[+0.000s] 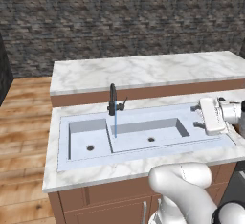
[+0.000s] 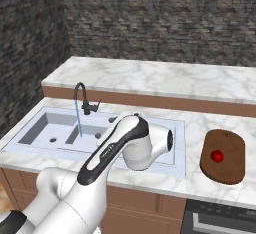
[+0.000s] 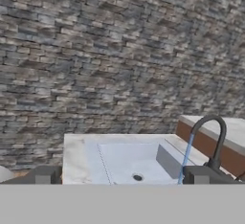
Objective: Pick the apple from the sink and place it on the cutting board to airdry. Then turn off the sink faucet.
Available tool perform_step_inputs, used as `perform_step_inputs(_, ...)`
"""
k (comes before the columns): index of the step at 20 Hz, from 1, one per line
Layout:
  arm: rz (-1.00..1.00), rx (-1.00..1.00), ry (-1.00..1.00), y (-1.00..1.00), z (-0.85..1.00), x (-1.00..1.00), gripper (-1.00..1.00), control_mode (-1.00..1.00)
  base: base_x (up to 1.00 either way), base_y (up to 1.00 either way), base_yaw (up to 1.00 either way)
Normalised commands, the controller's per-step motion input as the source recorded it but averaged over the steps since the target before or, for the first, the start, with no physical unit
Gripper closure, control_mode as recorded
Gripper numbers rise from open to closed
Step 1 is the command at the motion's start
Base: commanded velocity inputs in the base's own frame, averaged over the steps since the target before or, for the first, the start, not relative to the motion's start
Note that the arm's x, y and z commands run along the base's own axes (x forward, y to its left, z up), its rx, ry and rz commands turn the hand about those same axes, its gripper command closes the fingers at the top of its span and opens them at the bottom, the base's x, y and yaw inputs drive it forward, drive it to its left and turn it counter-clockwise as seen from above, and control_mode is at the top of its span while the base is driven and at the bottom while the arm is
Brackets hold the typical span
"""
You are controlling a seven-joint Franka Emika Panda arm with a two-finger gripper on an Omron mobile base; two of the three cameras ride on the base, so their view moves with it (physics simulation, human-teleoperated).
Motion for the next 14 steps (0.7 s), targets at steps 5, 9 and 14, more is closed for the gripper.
perform_step_inputs(5,0.02,0.02,0.02,0.06,-0.18,0.20,-1.00,-1.00,0.00,0.00,0.00)
perform_step_inputs(9,0.00,0.04,0.00,0.15,-0.21,0.25,-1.00,-1.00,0.00,0.00,0.00)
perform_step_inputs(14,0.00,0.01,0.00,0.19,-0.08,0.30,-1.00,-1.00,0.00,0.00,0.00)
